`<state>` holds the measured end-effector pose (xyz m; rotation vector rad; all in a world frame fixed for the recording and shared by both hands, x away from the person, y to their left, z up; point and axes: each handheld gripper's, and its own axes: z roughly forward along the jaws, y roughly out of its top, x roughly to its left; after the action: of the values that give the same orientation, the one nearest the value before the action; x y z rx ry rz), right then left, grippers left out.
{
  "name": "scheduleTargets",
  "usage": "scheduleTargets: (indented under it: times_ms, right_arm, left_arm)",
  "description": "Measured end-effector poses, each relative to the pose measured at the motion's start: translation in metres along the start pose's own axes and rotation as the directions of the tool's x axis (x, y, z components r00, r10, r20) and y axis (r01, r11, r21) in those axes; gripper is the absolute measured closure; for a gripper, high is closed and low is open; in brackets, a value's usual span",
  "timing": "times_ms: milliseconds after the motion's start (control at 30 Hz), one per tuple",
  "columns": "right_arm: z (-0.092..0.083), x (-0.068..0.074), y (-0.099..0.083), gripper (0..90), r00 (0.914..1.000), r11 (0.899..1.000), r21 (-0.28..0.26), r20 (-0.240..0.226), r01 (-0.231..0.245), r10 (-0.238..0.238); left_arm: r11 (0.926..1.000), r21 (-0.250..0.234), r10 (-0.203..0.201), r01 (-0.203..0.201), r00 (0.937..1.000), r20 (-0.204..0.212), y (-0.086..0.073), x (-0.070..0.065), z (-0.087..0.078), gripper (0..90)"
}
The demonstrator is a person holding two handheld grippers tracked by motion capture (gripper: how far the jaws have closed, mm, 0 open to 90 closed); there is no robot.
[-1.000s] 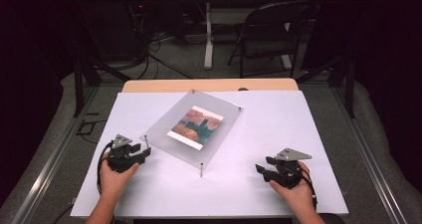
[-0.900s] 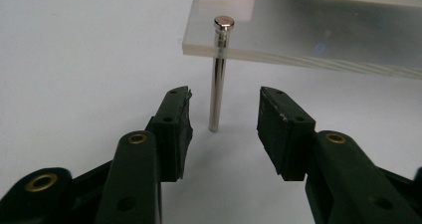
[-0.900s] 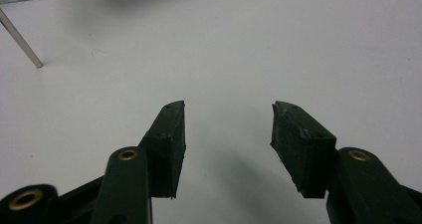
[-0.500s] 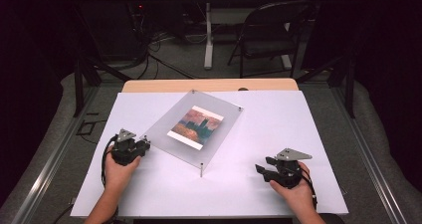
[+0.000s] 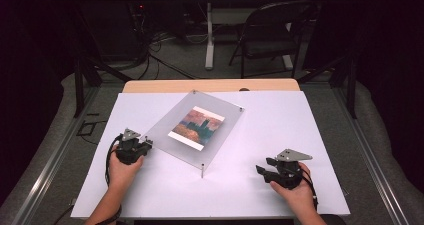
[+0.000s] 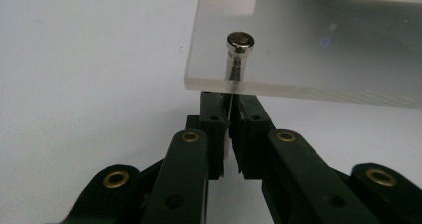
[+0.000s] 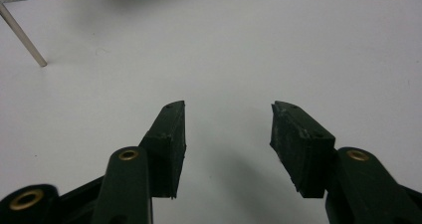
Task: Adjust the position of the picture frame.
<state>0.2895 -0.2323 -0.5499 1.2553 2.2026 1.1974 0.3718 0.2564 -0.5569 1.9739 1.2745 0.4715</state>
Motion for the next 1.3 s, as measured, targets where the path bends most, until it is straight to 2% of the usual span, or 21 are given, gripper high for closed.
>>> scheduleTargets:
  times_ms: [333,400,467,500,533,600,700,733,767,800,867,967,1200,1300]
  right_arm:
    - [0.003,0.006,0.002,48.1,0.9998,1.000,0.000,-0.017,0.013,-0.013]
    - [0.006,0.012,0.003,49.8,0.9987,1.000,0.006,-0.043,0.027,-0.026]
    - [0.007,0.014,0.004,50.7,0.9984,0.999,0.003,-0.046,0.035,-0.034]
    - [0.008,0.019,0.005,54.0,0.9962,0.999,0.003,-0.075,0.044,-0.044]
    - [0.008,0.019,0.005,54.0,0.9962,0.999,0.003,-0.075,0.044,-0.044]
    - [0.008,0.029,0.008,59.8,0.9914,0.998,-0.004,-0.116,0.061,-0.061]
    - [0.008,0.035,0.009,61.8,0.9873,0.997,-0.008,-0.141,0.072,-0.073]
    - [0.010,0.044,0.011,62.7,0.9796,0.996,-0.007,-0.181,0.087,-0.086]
    - [0.010,0.044,0.011,62.7,0.9796,0.996,-0.007,-0.181,0.087,-0.086]
    - [0.011,0.052,0.012,63.1,0.9713,0.996,-0.017,-0.222,0.083,-0.085]
    - [0.013,0.061,0.013,63.1,0.9639,0.996,-0.014,-0.249,0.093,-0.093]
    - [0.018,0.069,0.014,63.1,0.9576,0.995,-0.021,-0.269,0.102,-0.103]
    - [0.030,0.078,0.017,66.4,0.9441,0.997,-0.020,-0.320,0.077,-0.079]
    - [0.036,0.080,0.018,70.5,0.9424,0.997,-0.025,-0.326,0.068,-0.072]
  left_arm:
    - [0.9996,0.012,-0.025,0.024,0.9990,0.038,0.001,0.001,-0.003,85.2]
    - [0.9997,0.015,-0.019,0.018,0.9988,0.045,0.001,-0.002,-0.006,85.2]
    - [0.9998,0.016,-0.013,0.012,0.9984,0.055,0.001,-0.006,-0.010,85.3]
    - [0.9999,0.013,-0.007,0.006,0.9974,0.071,0.001,-0.011,-0.016,85.3]
    - [0.9999,0.013,-0.007,0.006,0.9974,0.071,0.001,-0.011,-0.016,85.3]
    - [1.0000,0.007,-0.007,0.006,0.9943,0.106,0.003,-0.018,-0.026,85.3]
    - [1.0000,0.000,0.001,-0.001,0.9916,0.130,0.003,-0.025,-0.032,85.3]
    - [1.0000,-0.003,0.001,-0.001,0.9882,0.153,0.002,-0.032,-0.038,85.4]
    - [1.0000,-0.003,0.001,-0.001,0.9882,0.153,0.002,-0.032,-0.038,85.3]
    - [1.0000,-0.005,0.001,0.000,0.9872,0.159,0.002,-0.034,-0.039,85.3]
    - [1.0000,-0.006,-0.001,0.002,0.9861,0.166,0.001,-0.037,-0.041,85.3]
    - [1.0000,-0.004,-0.002,0.003,0.9846,0.175,-0.001,-0.043,-0.044,85.3]
    - [1.0000,0.001,0.001,-0.001,0.9807,0.196,-0.004,-0.051,-0.047,85.3]
    - [1.0000,0.002,0.003,-0.003,0.9789,0.204,-0.006,-0.053,-0.047,85.3]
